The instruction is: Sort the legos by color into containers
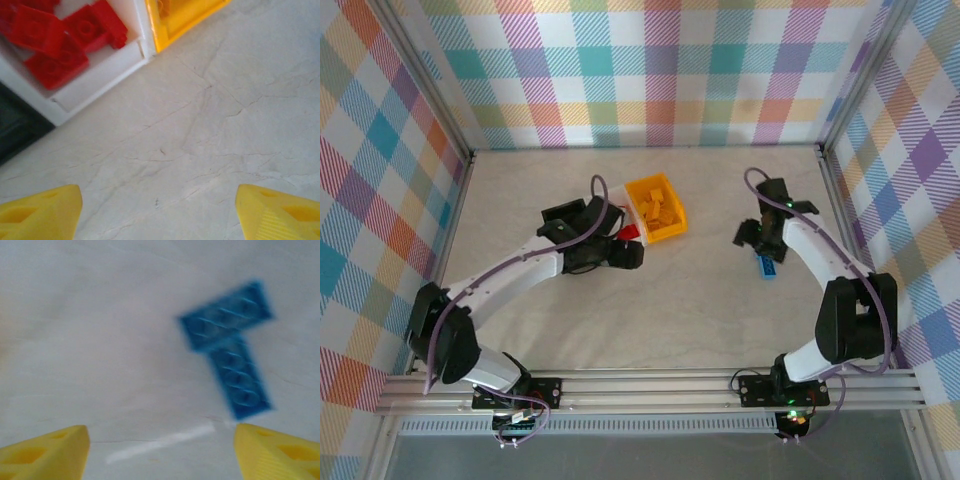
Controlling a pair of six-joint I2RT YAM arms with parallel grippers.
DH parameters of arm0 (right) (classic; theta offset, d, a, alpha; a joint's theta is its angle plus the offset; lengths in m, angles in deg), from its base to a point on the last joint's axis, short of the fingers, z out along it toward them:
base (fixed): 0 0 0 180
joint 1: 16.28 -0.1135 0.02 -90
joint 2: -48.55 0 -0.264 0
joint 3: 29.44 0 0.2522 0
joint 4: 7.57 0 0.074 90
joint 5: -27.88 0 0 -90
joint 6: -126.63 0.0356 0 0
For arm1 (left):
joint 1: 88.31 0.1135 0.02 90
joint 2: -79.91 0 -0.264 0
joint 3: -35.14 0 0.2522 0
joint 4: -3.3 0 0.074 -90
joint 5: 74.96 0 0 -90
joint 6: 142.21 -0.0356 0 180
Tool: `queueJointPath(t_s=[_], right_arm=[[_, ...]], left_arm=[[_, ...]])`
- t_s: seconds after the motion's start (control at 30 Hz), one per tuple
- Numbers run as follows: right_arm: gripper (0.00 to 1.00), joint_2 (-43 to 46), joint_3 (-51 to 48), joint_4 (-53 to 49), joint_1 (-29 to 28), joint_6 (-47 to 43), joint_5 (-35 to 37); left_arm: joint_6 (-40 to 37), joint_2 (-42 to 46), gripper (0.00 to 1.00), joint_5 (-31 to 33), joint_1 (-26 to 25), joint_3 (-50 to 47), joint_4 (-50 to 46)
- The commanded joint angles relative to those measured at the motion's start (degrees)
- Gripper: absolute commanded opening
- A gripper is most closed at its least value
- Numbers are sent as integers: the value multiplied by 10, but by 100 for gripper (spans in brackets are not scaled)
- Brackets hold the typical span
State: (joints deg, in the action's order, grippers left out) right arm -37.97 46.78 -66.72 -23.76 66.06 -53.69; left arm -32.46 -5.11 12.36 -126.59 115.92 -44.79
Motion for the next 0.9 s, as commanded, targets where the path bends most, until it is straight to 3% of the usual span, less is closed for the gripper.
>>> queueJointPath(t_s=[0.0, 0.33, 0.57, 0.67, 0.87], right_arm=[[85, -1, -35, -32, 14, -3, 22], [83, -113, -4, 12, 49, -63, 35], [77, -145, 14, 37, 75, -100, 19], [70, -153, 17, 47, 75, -108, -5], [46, -142, 0, 61, 74, -103, -34]], left_arm=[[14, -14, 81, -30, -2, 17, 31], [0, -8, 82, -22, 2, 20, 12], [6, 0, 82, -31, 14, 3, 20], [9, 0, 82, -34, 18, 3, 19], [10, 7, 82, -27, 23, -7, 15]])
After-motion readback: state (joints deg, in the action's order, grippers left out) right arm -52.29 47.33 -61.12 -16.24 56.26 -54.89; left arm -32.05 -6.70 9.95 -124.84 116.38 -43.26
